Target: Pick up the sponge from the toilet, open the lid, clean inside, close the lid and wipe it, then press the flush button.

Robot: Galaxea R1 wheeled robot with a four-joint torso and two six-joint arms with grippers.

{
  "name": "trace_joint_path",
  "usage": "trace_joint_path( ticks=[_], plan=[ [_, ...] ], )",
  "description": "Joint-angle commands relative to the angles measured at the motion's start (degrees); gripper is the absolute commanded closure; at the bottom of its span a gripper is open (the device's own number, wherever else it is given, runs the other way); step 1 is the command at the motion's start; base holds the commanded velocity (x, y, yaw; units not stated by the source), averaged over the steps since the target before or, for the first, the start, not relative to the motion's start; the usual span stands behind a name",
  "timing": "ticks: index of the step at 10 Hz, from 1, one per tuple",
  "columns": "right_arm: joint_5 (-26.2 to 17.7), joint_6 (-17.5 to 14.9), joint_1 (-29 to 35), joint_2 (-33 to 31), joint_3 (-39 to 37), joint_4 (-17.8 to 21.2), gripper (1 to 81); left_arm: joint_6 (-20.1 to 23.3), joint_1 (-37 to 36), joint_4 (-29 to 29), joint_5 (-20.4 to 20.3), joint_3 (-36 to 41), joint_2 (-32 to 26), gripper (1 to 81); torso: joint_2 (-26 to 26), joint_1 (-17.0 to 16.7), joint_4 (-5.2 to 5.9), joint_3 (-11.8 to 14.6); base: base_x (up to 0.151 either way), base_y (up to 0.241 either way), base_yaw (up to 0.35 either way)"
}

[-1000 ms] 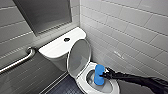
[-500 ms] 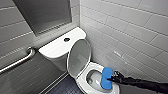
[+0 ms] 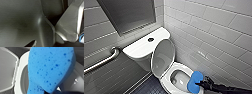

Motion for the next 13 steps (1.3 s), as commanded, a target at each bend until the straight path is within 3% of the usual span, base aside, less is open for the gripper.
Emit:
trace_joint_path(
  ticks=[1,6,13],
  plan=[
    [-3.63,0.43,-0.44,-6.35,5.65,1.68,81.1,0.15,1.1,-0.58,4.66,1.45,-0.13,1.0,0.0,0.0,0.0,0.0,0.0,0.0,0.0],
    [-0.37,0.34,-8.36,-9.77,9.69,1.68,81.1,0.33,1.1,-0.58,4.57,1.45,0.31,1.0,-0.02,0.0,0.0,0.02,0.0,0.0,0.0],
    [0.33,0.08,-13.02,-13.2,16.64,0.8,81.1,0.51,1.1,-0.23,4.57,1.45,0.93,1.0,-0.02,0.0,0.0,0.02,0.0,0.0,0.0]
  ],
)
